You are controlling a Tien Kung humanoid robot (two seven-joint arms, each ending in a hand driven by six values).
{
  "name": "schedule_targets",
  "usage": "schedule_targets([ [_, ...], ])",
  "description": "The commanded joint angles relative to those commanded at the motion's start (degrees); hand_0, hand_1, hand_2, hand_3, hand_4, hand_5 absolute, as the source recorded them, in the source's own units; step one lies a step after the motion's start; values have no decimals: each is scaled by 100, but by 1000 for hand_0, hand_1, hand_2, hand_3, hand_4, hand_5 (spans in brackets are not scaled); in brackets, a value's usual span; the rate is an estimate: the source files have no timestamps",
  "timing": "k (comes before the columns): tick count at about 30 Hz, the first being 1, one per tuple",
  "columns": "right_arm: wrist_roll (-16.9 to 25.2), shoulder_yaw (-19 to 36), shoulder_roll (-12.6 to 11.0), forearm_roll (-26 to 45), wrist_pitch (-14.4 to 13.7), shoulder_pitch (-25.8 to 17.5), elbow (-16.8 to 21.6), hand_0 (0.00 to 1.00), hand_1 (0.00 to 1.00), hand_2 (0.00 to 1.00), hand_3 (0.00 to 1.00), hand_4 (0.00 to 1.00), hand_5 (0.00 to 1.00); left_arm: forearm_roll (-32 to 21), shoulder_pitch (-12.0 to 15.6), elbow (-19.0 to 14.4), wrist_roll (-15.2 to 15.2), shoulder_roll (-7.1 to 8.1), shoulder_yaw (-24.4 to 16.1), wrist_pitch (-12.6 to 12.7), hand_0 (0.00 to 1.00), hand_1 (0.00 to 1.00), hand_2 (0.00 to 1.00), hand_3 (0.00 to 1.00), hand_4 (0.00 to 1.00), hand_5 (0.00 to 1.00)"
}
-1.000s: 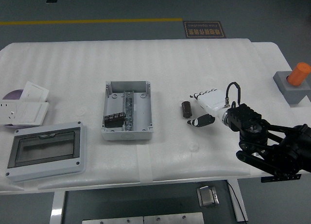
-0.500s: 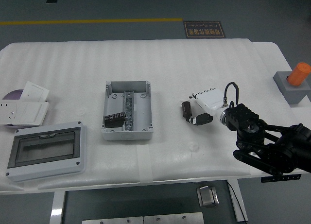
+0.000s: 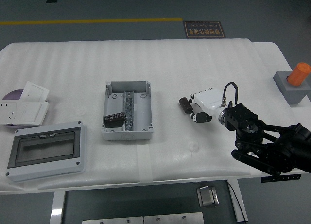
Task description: Pick up the battery,place it into the box
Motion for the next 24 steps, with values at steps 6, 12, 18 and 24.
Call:
schedule_targets([
  [6,-7,71,-17,0,181,10,9,705,670,621,714,468,390,-23,7,7,4,0,35,0,629,659,523,580,593,361],
  [12,1,133,-28,-16,430,35,4,710,671,621,717,468,390,-38,7,13,4,1,56,2,629,659,523,580,595,365],
  [18,-31,142,-22,-71,642,48,10,736,698,682,804,582,411,-35,4,10,4,-1,64,3,629,659,523,580,596,369],
  [24,-60,147,-41,-129,713,90,50,809,775,821,940,755,451,-38,10,8,7,-4,78,4,629,659,523,580,596,371],
])
